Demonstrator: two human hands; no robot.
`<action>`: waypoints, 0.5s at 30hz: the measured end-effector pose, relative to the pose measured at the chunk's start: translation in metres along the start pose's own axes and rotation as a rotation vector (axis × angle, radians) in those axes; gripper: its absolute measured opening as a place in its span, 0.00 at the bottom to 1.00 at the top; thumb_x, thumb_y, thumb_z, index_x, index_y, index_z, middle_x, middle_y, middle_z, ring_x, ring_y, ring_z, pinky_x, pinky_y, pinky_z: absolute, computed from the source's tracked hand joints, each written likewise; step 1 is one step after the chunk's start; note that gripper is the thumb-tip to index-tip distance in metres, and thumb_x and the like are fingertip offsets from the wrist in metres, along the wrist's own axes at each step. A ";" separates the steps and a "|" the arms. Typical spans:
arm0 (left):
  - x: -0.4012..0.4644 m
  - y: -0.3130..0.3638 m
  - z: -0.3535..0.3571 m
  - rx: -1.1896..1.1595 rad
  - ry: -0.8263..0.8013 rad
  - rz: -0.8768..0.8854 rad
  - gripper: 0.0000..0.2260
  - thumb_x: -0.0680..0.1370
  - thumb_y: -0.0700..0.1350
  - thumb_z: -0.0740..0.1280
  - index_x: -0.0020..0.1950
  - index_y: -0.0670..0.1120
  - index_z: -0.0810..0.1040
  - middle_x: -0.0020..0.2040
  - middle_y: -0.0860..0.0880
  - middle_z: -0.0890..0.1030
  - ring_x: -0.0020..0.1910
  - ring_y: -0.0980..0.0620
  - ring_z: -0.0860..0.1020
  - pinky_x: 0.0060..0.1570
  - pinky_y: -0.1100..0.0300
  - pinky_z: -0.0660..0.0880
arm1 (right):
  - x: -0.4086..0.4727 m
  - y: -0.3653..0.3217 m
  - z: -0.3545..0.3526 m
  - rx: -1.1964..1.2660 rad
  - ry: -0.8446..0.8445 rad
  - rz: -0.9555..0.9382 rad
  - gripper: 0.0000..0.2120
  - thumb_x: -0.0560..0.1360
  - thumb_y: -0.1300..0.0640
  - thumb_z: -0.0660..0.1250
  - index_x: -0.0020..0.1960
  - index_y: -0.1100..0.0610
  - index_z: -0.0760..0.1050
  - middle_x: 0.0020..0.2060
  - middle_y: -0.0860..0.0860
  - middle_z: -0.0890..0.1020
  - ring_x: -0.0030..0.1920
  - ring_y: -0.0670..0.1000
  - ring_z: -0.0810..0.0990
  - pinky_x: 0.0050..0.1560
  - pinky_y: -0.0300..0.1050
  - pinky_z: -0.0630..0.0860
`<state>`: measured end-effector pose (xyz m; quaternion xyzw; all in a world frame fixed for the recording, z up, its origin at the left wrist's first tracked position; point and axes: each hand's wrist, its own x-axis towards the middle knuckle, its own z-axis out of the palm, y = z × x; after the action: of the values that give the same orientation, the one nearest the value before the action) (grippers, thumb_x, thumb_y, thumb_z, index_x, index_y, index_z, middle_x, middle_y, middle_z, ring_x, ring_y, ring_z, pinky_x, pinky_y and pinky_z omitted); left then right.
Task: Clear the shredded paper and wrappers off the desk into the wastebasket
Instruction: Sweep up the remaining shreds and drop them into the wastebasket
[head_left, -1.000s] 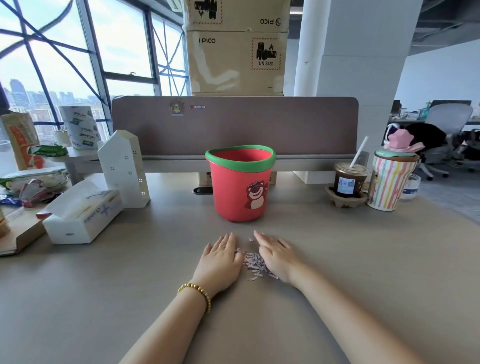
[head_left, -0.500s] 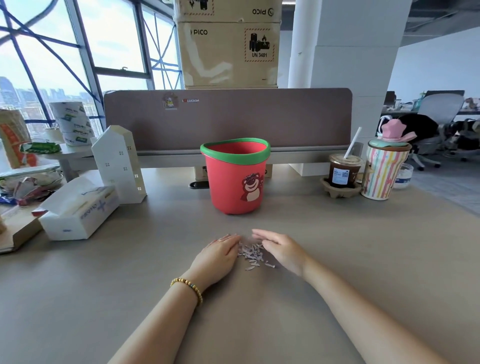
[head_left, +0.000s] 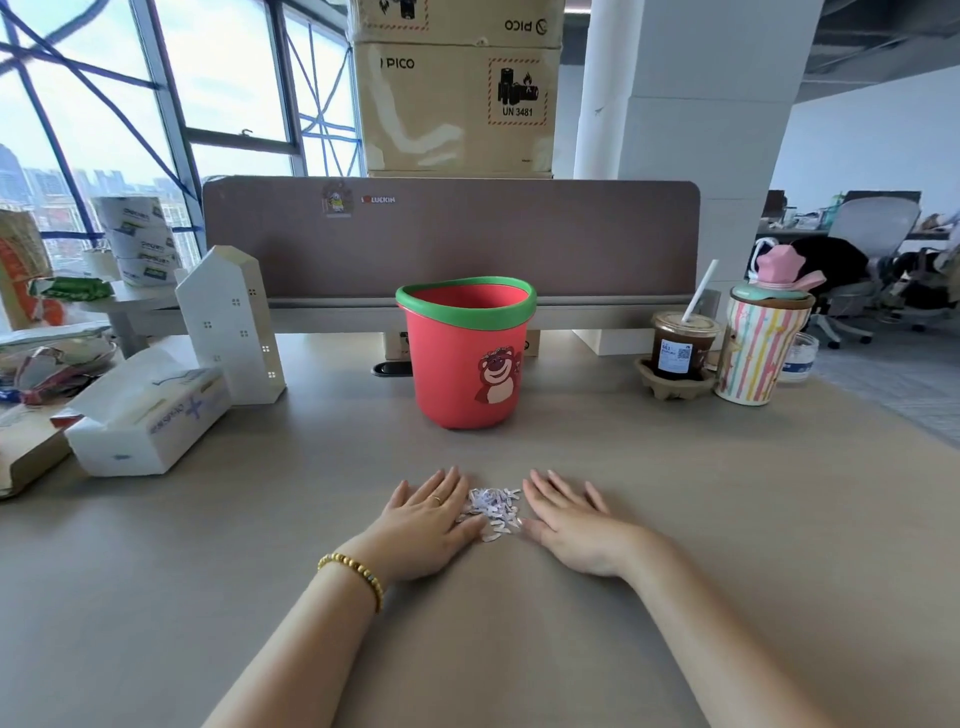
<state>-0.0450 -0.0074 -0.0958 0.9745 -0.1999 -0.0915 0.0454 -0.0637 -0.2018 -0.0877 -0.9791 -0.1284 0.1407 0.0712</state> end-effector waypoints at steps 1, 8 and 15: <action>0.002 0.003 0.000 -0.004 0.007 0.018 0.29 0.80 0.59 0.45 0.77 0.48 0.43 0.78 0.50 0.43 0.77 0.54 0.41 0.76 0.50 0.39 | 0.003 -0.003 0.001 0.003 0.013 -0.013 0.27 0.82 0.47 0.43 0.76 0.53 0.40 0.77 0.47 0.40 0.76 0.45 0.36 0.76 0.54 0.36; 0.000 0.004 -0.007 -0.271 0.147 0.102 0.36 0.75 0.58 0.65 0.76 0.48 0.51 0.76 0.49 0.60 0.74 0.48 0.56 0.72 0.61 0.53 | 0.009 -0.001 0.001 0.201 0.170 -0.075 0.30 0.79 0.45 0.57 0.76 0.51 0.51 0.77 0.46 0.54 0.76 0.51 0.50 0.75 0.46 0.48; 0.009 0.011 -0.001 -0.388 0.307 0.129 0.18 0.77 0.46 0.65 0.67 0.46 0.72 0.61 0.43 0.72 0.55 0.48 0.74 0.56 0.68 0.66 | 0.019 -0.012 0.006 0.241 0.356 -0.092 0.24 0.77 0.47 0.62 0.71 0.51 0.65 0.62 0.51 0.69 0.65 0.53 0.64 0.67 0.43 0.61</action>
<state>-0.0411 -0.0208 -0.0946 0.9352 -0.2313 0.0238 0.2670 -0.0503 -0.1847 -0.0967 -0.9660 -0.1404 -0.0237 0.2157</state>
